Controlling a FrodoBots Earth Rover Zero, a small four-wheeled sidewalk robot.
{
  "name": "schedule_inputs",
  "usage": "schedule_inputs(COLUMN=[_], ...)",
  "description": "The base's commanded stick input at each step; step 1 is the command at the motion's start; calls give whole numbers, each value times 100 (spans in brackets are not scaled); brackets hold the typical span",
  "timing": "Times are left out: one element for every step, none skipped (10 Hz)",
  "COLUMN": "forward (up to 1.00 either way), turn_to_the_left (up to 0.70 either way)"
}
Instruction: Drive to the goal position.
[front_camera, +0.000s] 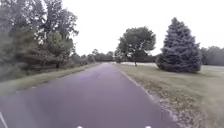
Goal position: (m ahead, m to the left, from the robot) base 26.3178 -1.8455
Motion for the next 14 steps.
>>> schedule_inputs(forward=[70,70,70,70,70,70,70,70,70,70,70,70,70,70], turn_to_the_left=[0,0,0,0,0,0,0,0,1,1,1,1,1,8])
